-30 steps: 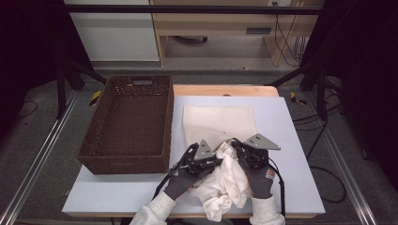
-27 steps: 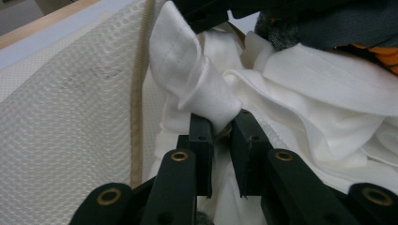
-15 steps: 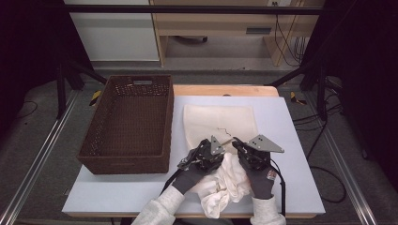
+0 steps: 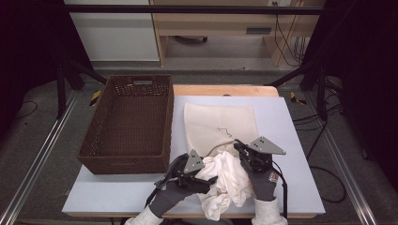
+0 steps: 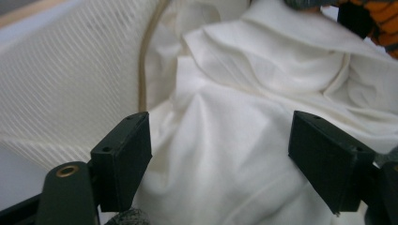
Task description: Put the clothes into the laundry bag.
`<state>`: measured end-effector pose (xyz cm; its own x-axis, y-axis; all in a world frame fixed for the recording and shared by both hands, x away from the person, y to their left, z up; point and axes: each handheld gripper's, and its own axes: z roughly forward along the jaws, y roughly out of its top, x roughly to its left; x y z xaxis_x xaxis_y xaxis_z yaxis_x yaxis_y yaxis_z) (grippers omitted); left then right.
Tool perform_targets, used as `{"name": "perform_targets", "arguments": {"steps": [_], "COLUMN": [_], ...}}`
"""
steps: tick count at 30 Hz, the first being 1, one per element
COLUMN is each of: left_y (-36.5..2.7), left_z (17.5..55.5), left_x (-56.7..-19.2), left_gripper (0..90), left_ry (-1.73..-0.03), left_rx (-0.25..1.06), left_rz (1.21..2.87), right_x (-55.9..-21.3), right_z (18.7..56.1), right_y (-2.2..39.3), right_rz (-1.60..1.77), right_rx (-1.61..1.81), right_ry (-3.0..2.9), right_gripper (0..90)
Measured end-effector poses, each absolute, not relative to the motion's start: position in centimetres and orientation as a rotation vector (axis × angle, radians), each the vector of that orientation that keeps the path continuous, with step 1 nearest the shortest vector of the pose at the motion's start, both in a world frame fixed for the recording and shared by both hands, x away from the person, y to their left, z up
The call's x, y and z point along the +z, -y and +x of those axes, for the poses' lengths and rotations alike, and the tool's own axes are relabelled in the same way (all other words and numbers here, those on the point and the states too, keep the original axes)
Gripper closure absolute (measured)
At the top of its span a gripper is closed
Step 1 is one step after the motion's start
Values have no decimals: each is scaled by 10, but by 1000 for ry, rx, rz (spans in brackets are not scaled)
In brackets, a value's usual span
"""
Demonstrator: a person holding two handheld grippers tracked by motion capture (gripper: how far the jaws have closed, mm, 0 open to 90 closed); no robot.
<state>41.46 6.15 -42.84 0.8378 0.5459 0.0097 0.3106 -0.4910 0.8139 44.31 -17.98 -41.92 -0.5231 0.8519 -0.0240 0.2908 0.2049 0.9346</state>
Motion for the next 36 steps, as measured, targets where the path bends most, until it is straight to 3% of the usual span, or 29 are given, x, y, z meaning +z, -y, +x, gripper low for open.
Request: {"name": "perform_targets", "arguments": {"steps": [4,6,8,11,16,21,30,36], "left_y": [-56,-49,-39,-33,-31,-30,-14,-20], "left_z": [421,425,424,423,421,413,447,460], "left_x": [-443,-454,-461,-460,-455,-439,-436,-446], "left_gripper": [208,254,285,370,658,754,757,696], "left_ry": [-649,-649,-650,-662,-640,-600,-681,-708], "left_rx": [257,193,232,238,262,346,484,466], "left_rz": [2108,2129,2165,2199,2219,2174,2187,2161], "right_x": [-421,-423,-424,-426,-427,-427,-424,-423], "right_z": [443,444,445,446,446,447,444,443], "right_y": [179,178,177,176,175,177,176,177], "right_rz": [1060,1065,1068,1074,1079,1078,1063,1056], "right_rx": [1311,1311,1312,1317,1320,1323,1340,1337], "right_ry": [-1938,-1942,-1946,-1944,-1944,-1945,-1934,-1944], "right_gripper": [872,872,872,872,873,873,873,873]}}
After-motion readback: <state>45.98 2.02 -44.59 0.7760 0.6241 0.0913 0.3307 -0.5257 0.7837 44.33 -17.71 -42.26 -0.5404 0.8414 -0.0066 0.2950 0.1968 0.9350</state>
